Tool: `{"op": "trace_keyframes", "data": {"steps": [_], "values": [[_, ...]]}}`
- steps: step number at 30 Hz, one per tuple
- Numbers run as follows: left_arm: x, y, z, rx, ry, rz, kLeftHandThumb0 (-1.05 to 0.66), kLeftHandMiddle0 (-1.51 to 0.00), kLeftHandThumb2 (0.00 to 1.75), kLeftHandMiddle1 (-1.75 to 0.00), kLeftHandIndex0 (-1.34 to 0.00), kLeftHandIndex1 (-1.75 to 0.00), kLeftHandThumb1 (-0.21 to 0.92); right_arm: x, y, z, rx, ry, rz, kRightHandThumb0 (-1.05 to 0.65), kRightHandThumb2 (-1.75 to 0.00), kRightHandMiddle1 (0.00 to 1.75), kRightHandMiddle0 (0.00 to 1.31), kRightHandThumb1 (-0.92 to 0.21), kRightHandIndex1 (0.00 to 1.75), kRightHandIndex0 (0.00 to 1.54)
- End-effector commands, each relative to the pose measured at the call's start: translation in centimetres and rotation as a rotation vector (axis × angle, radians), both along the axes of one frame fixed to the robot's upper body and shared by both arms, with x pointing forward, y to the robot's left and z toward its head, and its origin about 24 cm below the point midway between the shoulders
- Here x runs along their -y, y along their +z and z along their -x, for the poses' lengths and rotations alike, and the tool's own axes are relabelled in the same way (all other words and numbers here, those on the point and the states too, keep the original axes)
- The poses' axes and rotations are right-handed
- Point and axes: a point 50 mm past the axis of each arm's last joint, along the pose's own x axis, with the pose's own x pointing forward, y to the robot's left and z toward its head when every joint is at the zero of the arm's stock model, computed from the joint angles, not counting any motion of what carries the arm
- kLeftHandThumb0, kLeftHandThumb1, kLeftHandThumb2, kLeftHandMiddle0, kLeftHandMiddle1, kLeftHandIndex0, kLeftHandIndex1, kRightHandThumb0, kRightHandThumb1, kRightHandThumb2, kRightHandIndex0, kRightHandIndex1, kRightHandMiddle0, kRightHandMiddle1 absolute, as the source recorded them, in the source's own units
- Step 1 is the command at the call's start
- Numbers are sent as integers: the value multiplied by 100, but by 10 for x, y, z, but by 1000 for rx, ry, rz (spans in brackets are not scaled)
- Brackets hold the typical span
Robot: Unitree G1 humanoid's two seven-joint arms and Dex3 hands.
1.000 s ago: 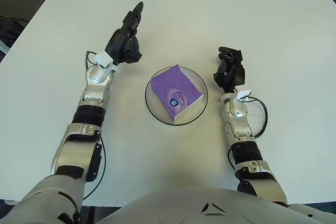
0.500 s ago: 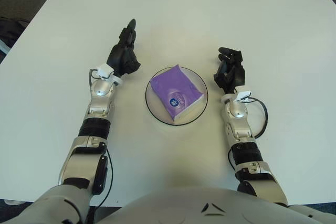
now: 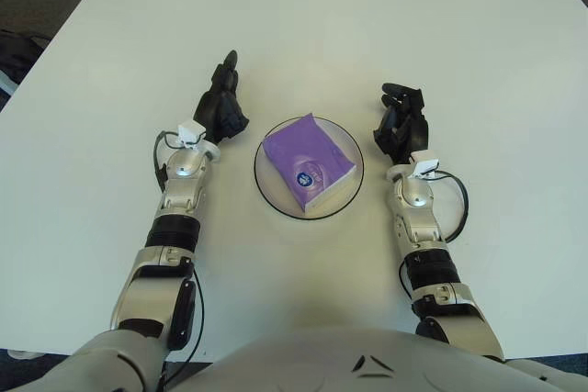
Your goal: Put the tissue paper into the plate.
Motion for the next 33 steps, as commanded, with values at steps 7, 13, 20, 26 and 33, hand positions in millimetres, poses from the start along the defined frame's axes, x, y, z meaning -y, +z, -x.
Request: {"op": "trace_keyframes", "data": {"steps": [7,13,20,26,33], "values": [[0,-15,9,-92,27,-7,-91,0,123,0,-3,-2,92,7,-48,21,-231,-25,-6,-59,-89,119,8,-92,86,41],[-1,-21,11,-115,36,-19,-86,0,124,0,-3,-4,92,7,-48,21,-231,-26,-2,-59,-89,119,8,-92,86,41],[-2,-24,14,-118,44,-16,-84,0,124,0,0,-10,92,7,-47,20,-230,-26,-1,-59,-90,118,7,-92,86,41],[-2,-27,16,-124,59,-14,-84,0,124,0,0,-11,92,7,-47,20,-230,-24,-2,-59,-90,118,7,-92,86,41],[-1,-30,18,-127,83,-21,-84,0,122,0,0,-8,92,7,-47,19,-226,-18,-3,-58,-89,119,8,-92,86,41]]}}
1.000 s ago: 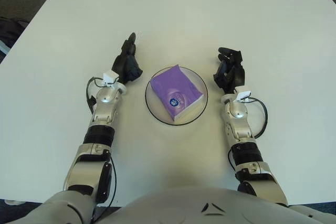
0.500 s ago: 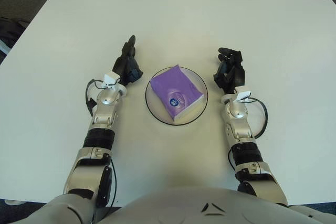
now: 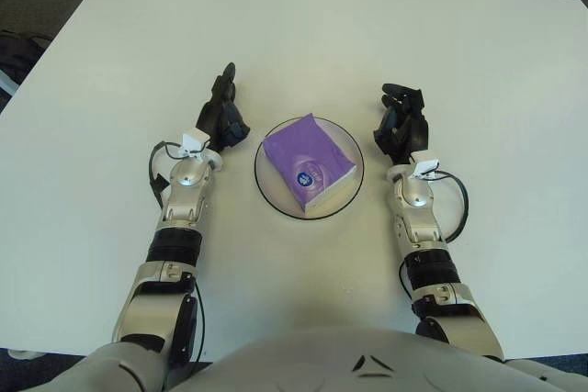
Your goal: Put the tissue paper into the plate.
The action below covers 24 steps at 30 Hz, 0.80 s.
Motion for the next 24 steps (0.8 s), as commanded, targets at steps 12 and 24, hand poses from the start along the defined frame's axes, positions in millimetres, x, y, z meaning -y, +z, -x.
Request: {"op": "trace_keyframes", "data": {"steps": [12,24], "values": [[0,-26,13,-75,72,-42,-85,0,123,0,0,-1,92,7,-46,18,-218,-18,-5,-56,-88,120,10,-92,86,40],[1,-27,14,-63,84,-39,-86,0,122,0,0,0,92,7,-45,19,-217,-18,-5,-57,-88,118,9,-92,86,39]]}}
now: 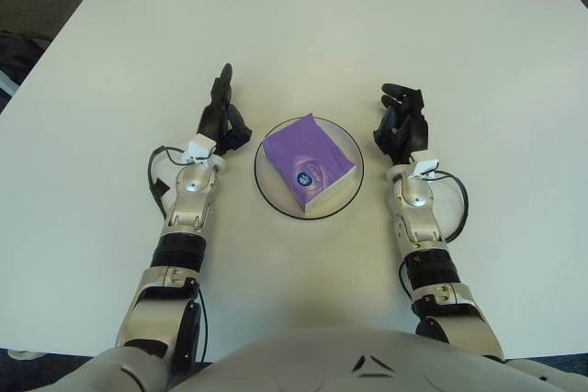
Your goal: Put the tissue paper into the plate.
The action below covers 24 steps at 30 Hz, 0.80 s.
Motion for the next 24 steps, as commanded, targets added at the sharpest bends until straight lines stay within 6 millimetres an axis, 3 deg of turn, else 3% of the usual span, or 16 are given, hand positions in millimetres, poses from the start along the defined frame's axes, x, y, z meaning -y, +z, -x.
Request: {"op": "trace_keyframes", "data": {"steps": [1,12,24], "values": [[-3,-25,10,-103,22,-4,-86,0,122,0,0,0,92,7,-45,19,-216,-20,-5,-57,-88,118,9,-92,86,39],[-2,-26,11,-81,49,5,-86,-1,121,0,-1,-1,92,7,-45,20,-215,-14,-22,-57,-90,118,9,-92,84,38],[-1,-28,13,-83,45,6,-87,0,121,0,0,-2,92,6,-46,23,-168,4,-96,-52,-100,108,0,-92,59,30]]}}
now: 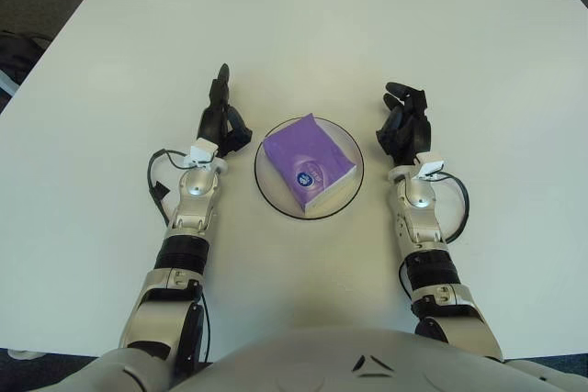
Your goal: Put the tissue paper into the plate.
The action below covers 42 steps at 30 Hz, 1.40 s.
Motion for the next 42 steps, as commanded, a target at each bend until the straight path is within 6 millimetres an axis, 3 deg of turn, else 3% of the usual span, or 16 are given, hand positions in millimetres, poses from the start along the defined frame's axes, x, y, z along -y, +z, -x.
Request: {"op": "trace_keyframes", "data": {"steps": [1,26,42], "values": [[-3,-25,10,-110,8,-4,-87,0,121,0,0,-2,92,4,-46,21,-193,-15,-35,-51,-100,108,0,-92,58,30],[-1,-27,12,-142,3,-7,-88,0,122,0,0,0,92,4,-49,22,-177,-7,-22,-51,-105,83,0,-92,34,23],[0,-27,12,-139,1,-8,-88,0,122,0,0,0,92,4,-48,21,-172,8,-4,-57,-103,80,0,-92,29,22]]}}
